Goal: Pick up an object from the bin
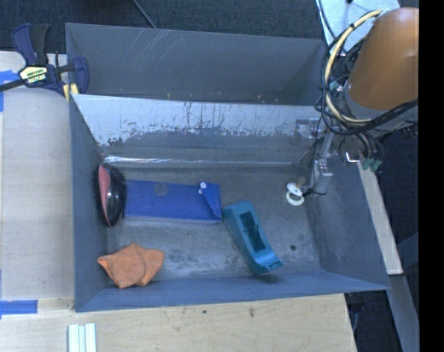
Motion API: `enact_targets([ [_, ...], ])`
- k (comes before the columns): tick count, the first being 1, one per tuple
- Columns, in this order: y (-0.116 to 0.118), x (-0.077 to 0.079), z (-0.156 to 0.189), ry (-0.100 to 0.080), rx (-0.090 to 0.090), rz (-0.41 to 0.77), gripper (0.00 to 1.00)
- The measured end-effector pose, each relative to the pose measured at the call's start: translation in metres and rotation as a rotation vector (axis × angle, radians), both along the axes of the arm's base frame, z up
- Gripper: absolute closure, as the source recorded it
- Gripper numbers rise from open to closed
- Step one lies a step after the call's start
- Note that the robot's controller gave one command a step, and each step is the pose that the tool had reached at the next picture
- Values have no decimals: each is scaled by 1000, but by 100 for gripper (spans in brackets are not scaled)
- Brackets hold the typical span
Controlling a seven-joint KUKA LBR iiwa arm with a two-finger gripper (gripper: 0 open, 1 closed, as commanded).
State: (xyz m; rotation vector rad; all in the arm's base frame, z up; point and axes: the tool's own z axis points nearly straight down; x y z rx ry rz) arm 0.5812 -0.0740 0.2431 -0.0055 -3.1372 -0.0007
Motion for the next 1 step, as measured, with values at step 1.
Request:
enact_targets([
  [1, 0, 1, 5, -9, -1, 2, 0],
])
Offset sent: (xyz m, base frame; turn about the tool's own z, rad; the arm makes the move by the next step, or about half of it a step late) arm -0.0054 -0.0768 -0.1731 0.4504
